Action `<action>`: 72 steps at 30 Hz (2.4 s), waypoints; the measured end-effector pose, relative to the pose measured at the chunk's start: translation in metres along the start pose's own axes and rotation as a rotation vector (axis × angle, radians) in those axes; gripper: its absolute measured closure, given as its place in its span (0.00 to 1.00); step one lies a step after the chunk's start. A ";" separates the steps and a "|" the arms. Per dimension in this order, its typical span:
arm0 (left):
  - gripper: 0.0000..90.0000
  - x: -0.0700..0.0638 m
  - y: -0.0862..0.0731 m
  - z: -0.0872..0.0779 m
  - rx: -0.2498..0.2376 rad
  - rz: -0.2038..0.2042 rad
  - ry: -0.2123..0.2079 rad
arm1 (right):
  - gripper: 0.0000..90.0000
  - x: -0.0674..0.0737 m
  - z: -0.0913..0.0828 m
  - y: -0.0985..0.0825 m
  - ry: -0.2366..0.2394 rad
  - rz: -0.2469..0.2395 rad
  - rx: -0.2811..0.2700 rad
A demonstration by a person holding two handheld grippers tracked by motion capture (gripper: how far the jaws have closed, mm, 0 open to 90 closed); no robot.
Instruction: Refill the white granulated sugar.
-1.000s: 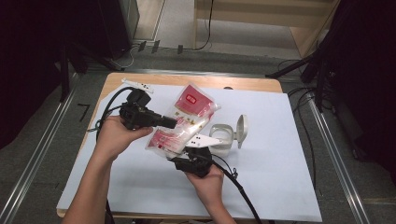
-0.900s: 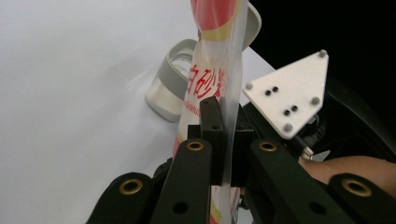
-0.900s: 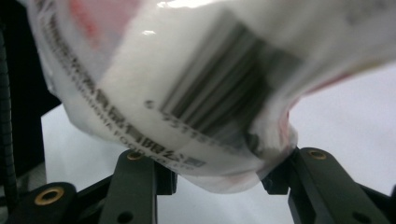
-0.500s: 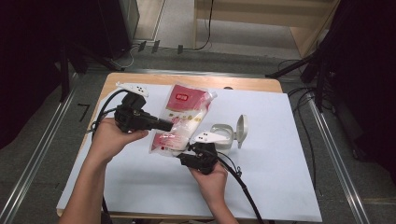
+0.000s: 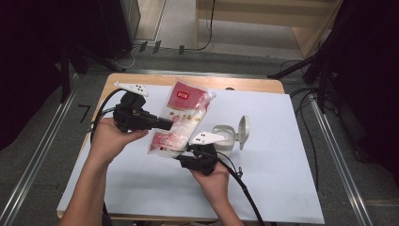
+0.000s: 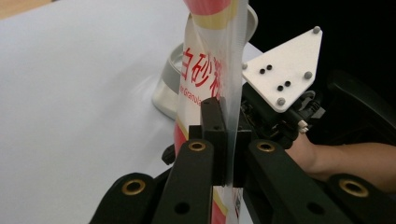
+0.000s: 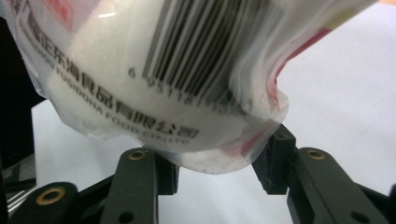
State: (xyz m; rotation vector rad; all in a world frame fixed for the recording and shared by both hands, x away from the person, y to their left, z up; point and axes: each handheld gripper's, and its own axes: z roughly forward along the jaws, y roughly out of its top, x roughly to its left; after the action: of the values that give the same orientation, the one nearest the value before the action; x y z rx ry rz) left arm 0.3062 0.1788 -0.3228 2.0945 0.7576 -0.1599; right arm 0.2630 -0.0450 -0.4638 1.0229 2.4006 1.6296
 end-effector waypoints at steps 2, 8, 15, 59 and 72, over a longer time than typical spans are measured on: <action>1.00 0.001 0.000 -0.001 -0.006 0.001 0.002 | 0.65 0.000 0.000 0.001 0.006 -0.006 0.002; 1.00 0.002 0.000 -0.005 -0.032 -0.007 0.005 | 0.66 0.000 -0.005 0.001 0.003 -0.023 0.020; 1.00 0.005 -0.002 -0.012 -0.054 -0.002 0.044 | 0.66 -0.003 -0.013 -0.001 0.005 -0.030 0.026; 1.00 0.088 -0.005 0.049 -0.112 -0.037 0.222 | 0.61 -0.040 -0.065 0.004 0.194 -0.117 0.108; 1.00 0.106 -0.019 0.065 -0.133 -0.058 0.234 | 0.62 -0.043 -0.073 -0.003 0.177 -0.125 0.087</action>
State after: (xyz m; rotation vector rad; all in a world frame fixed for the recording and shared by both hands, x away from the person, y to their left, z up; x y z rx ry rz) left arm 0.3906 0.1849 -0.4152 1.9865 0.9432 0.1037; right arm 0.2656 -0.1287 -0.4473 0.7506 2.6101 1.6502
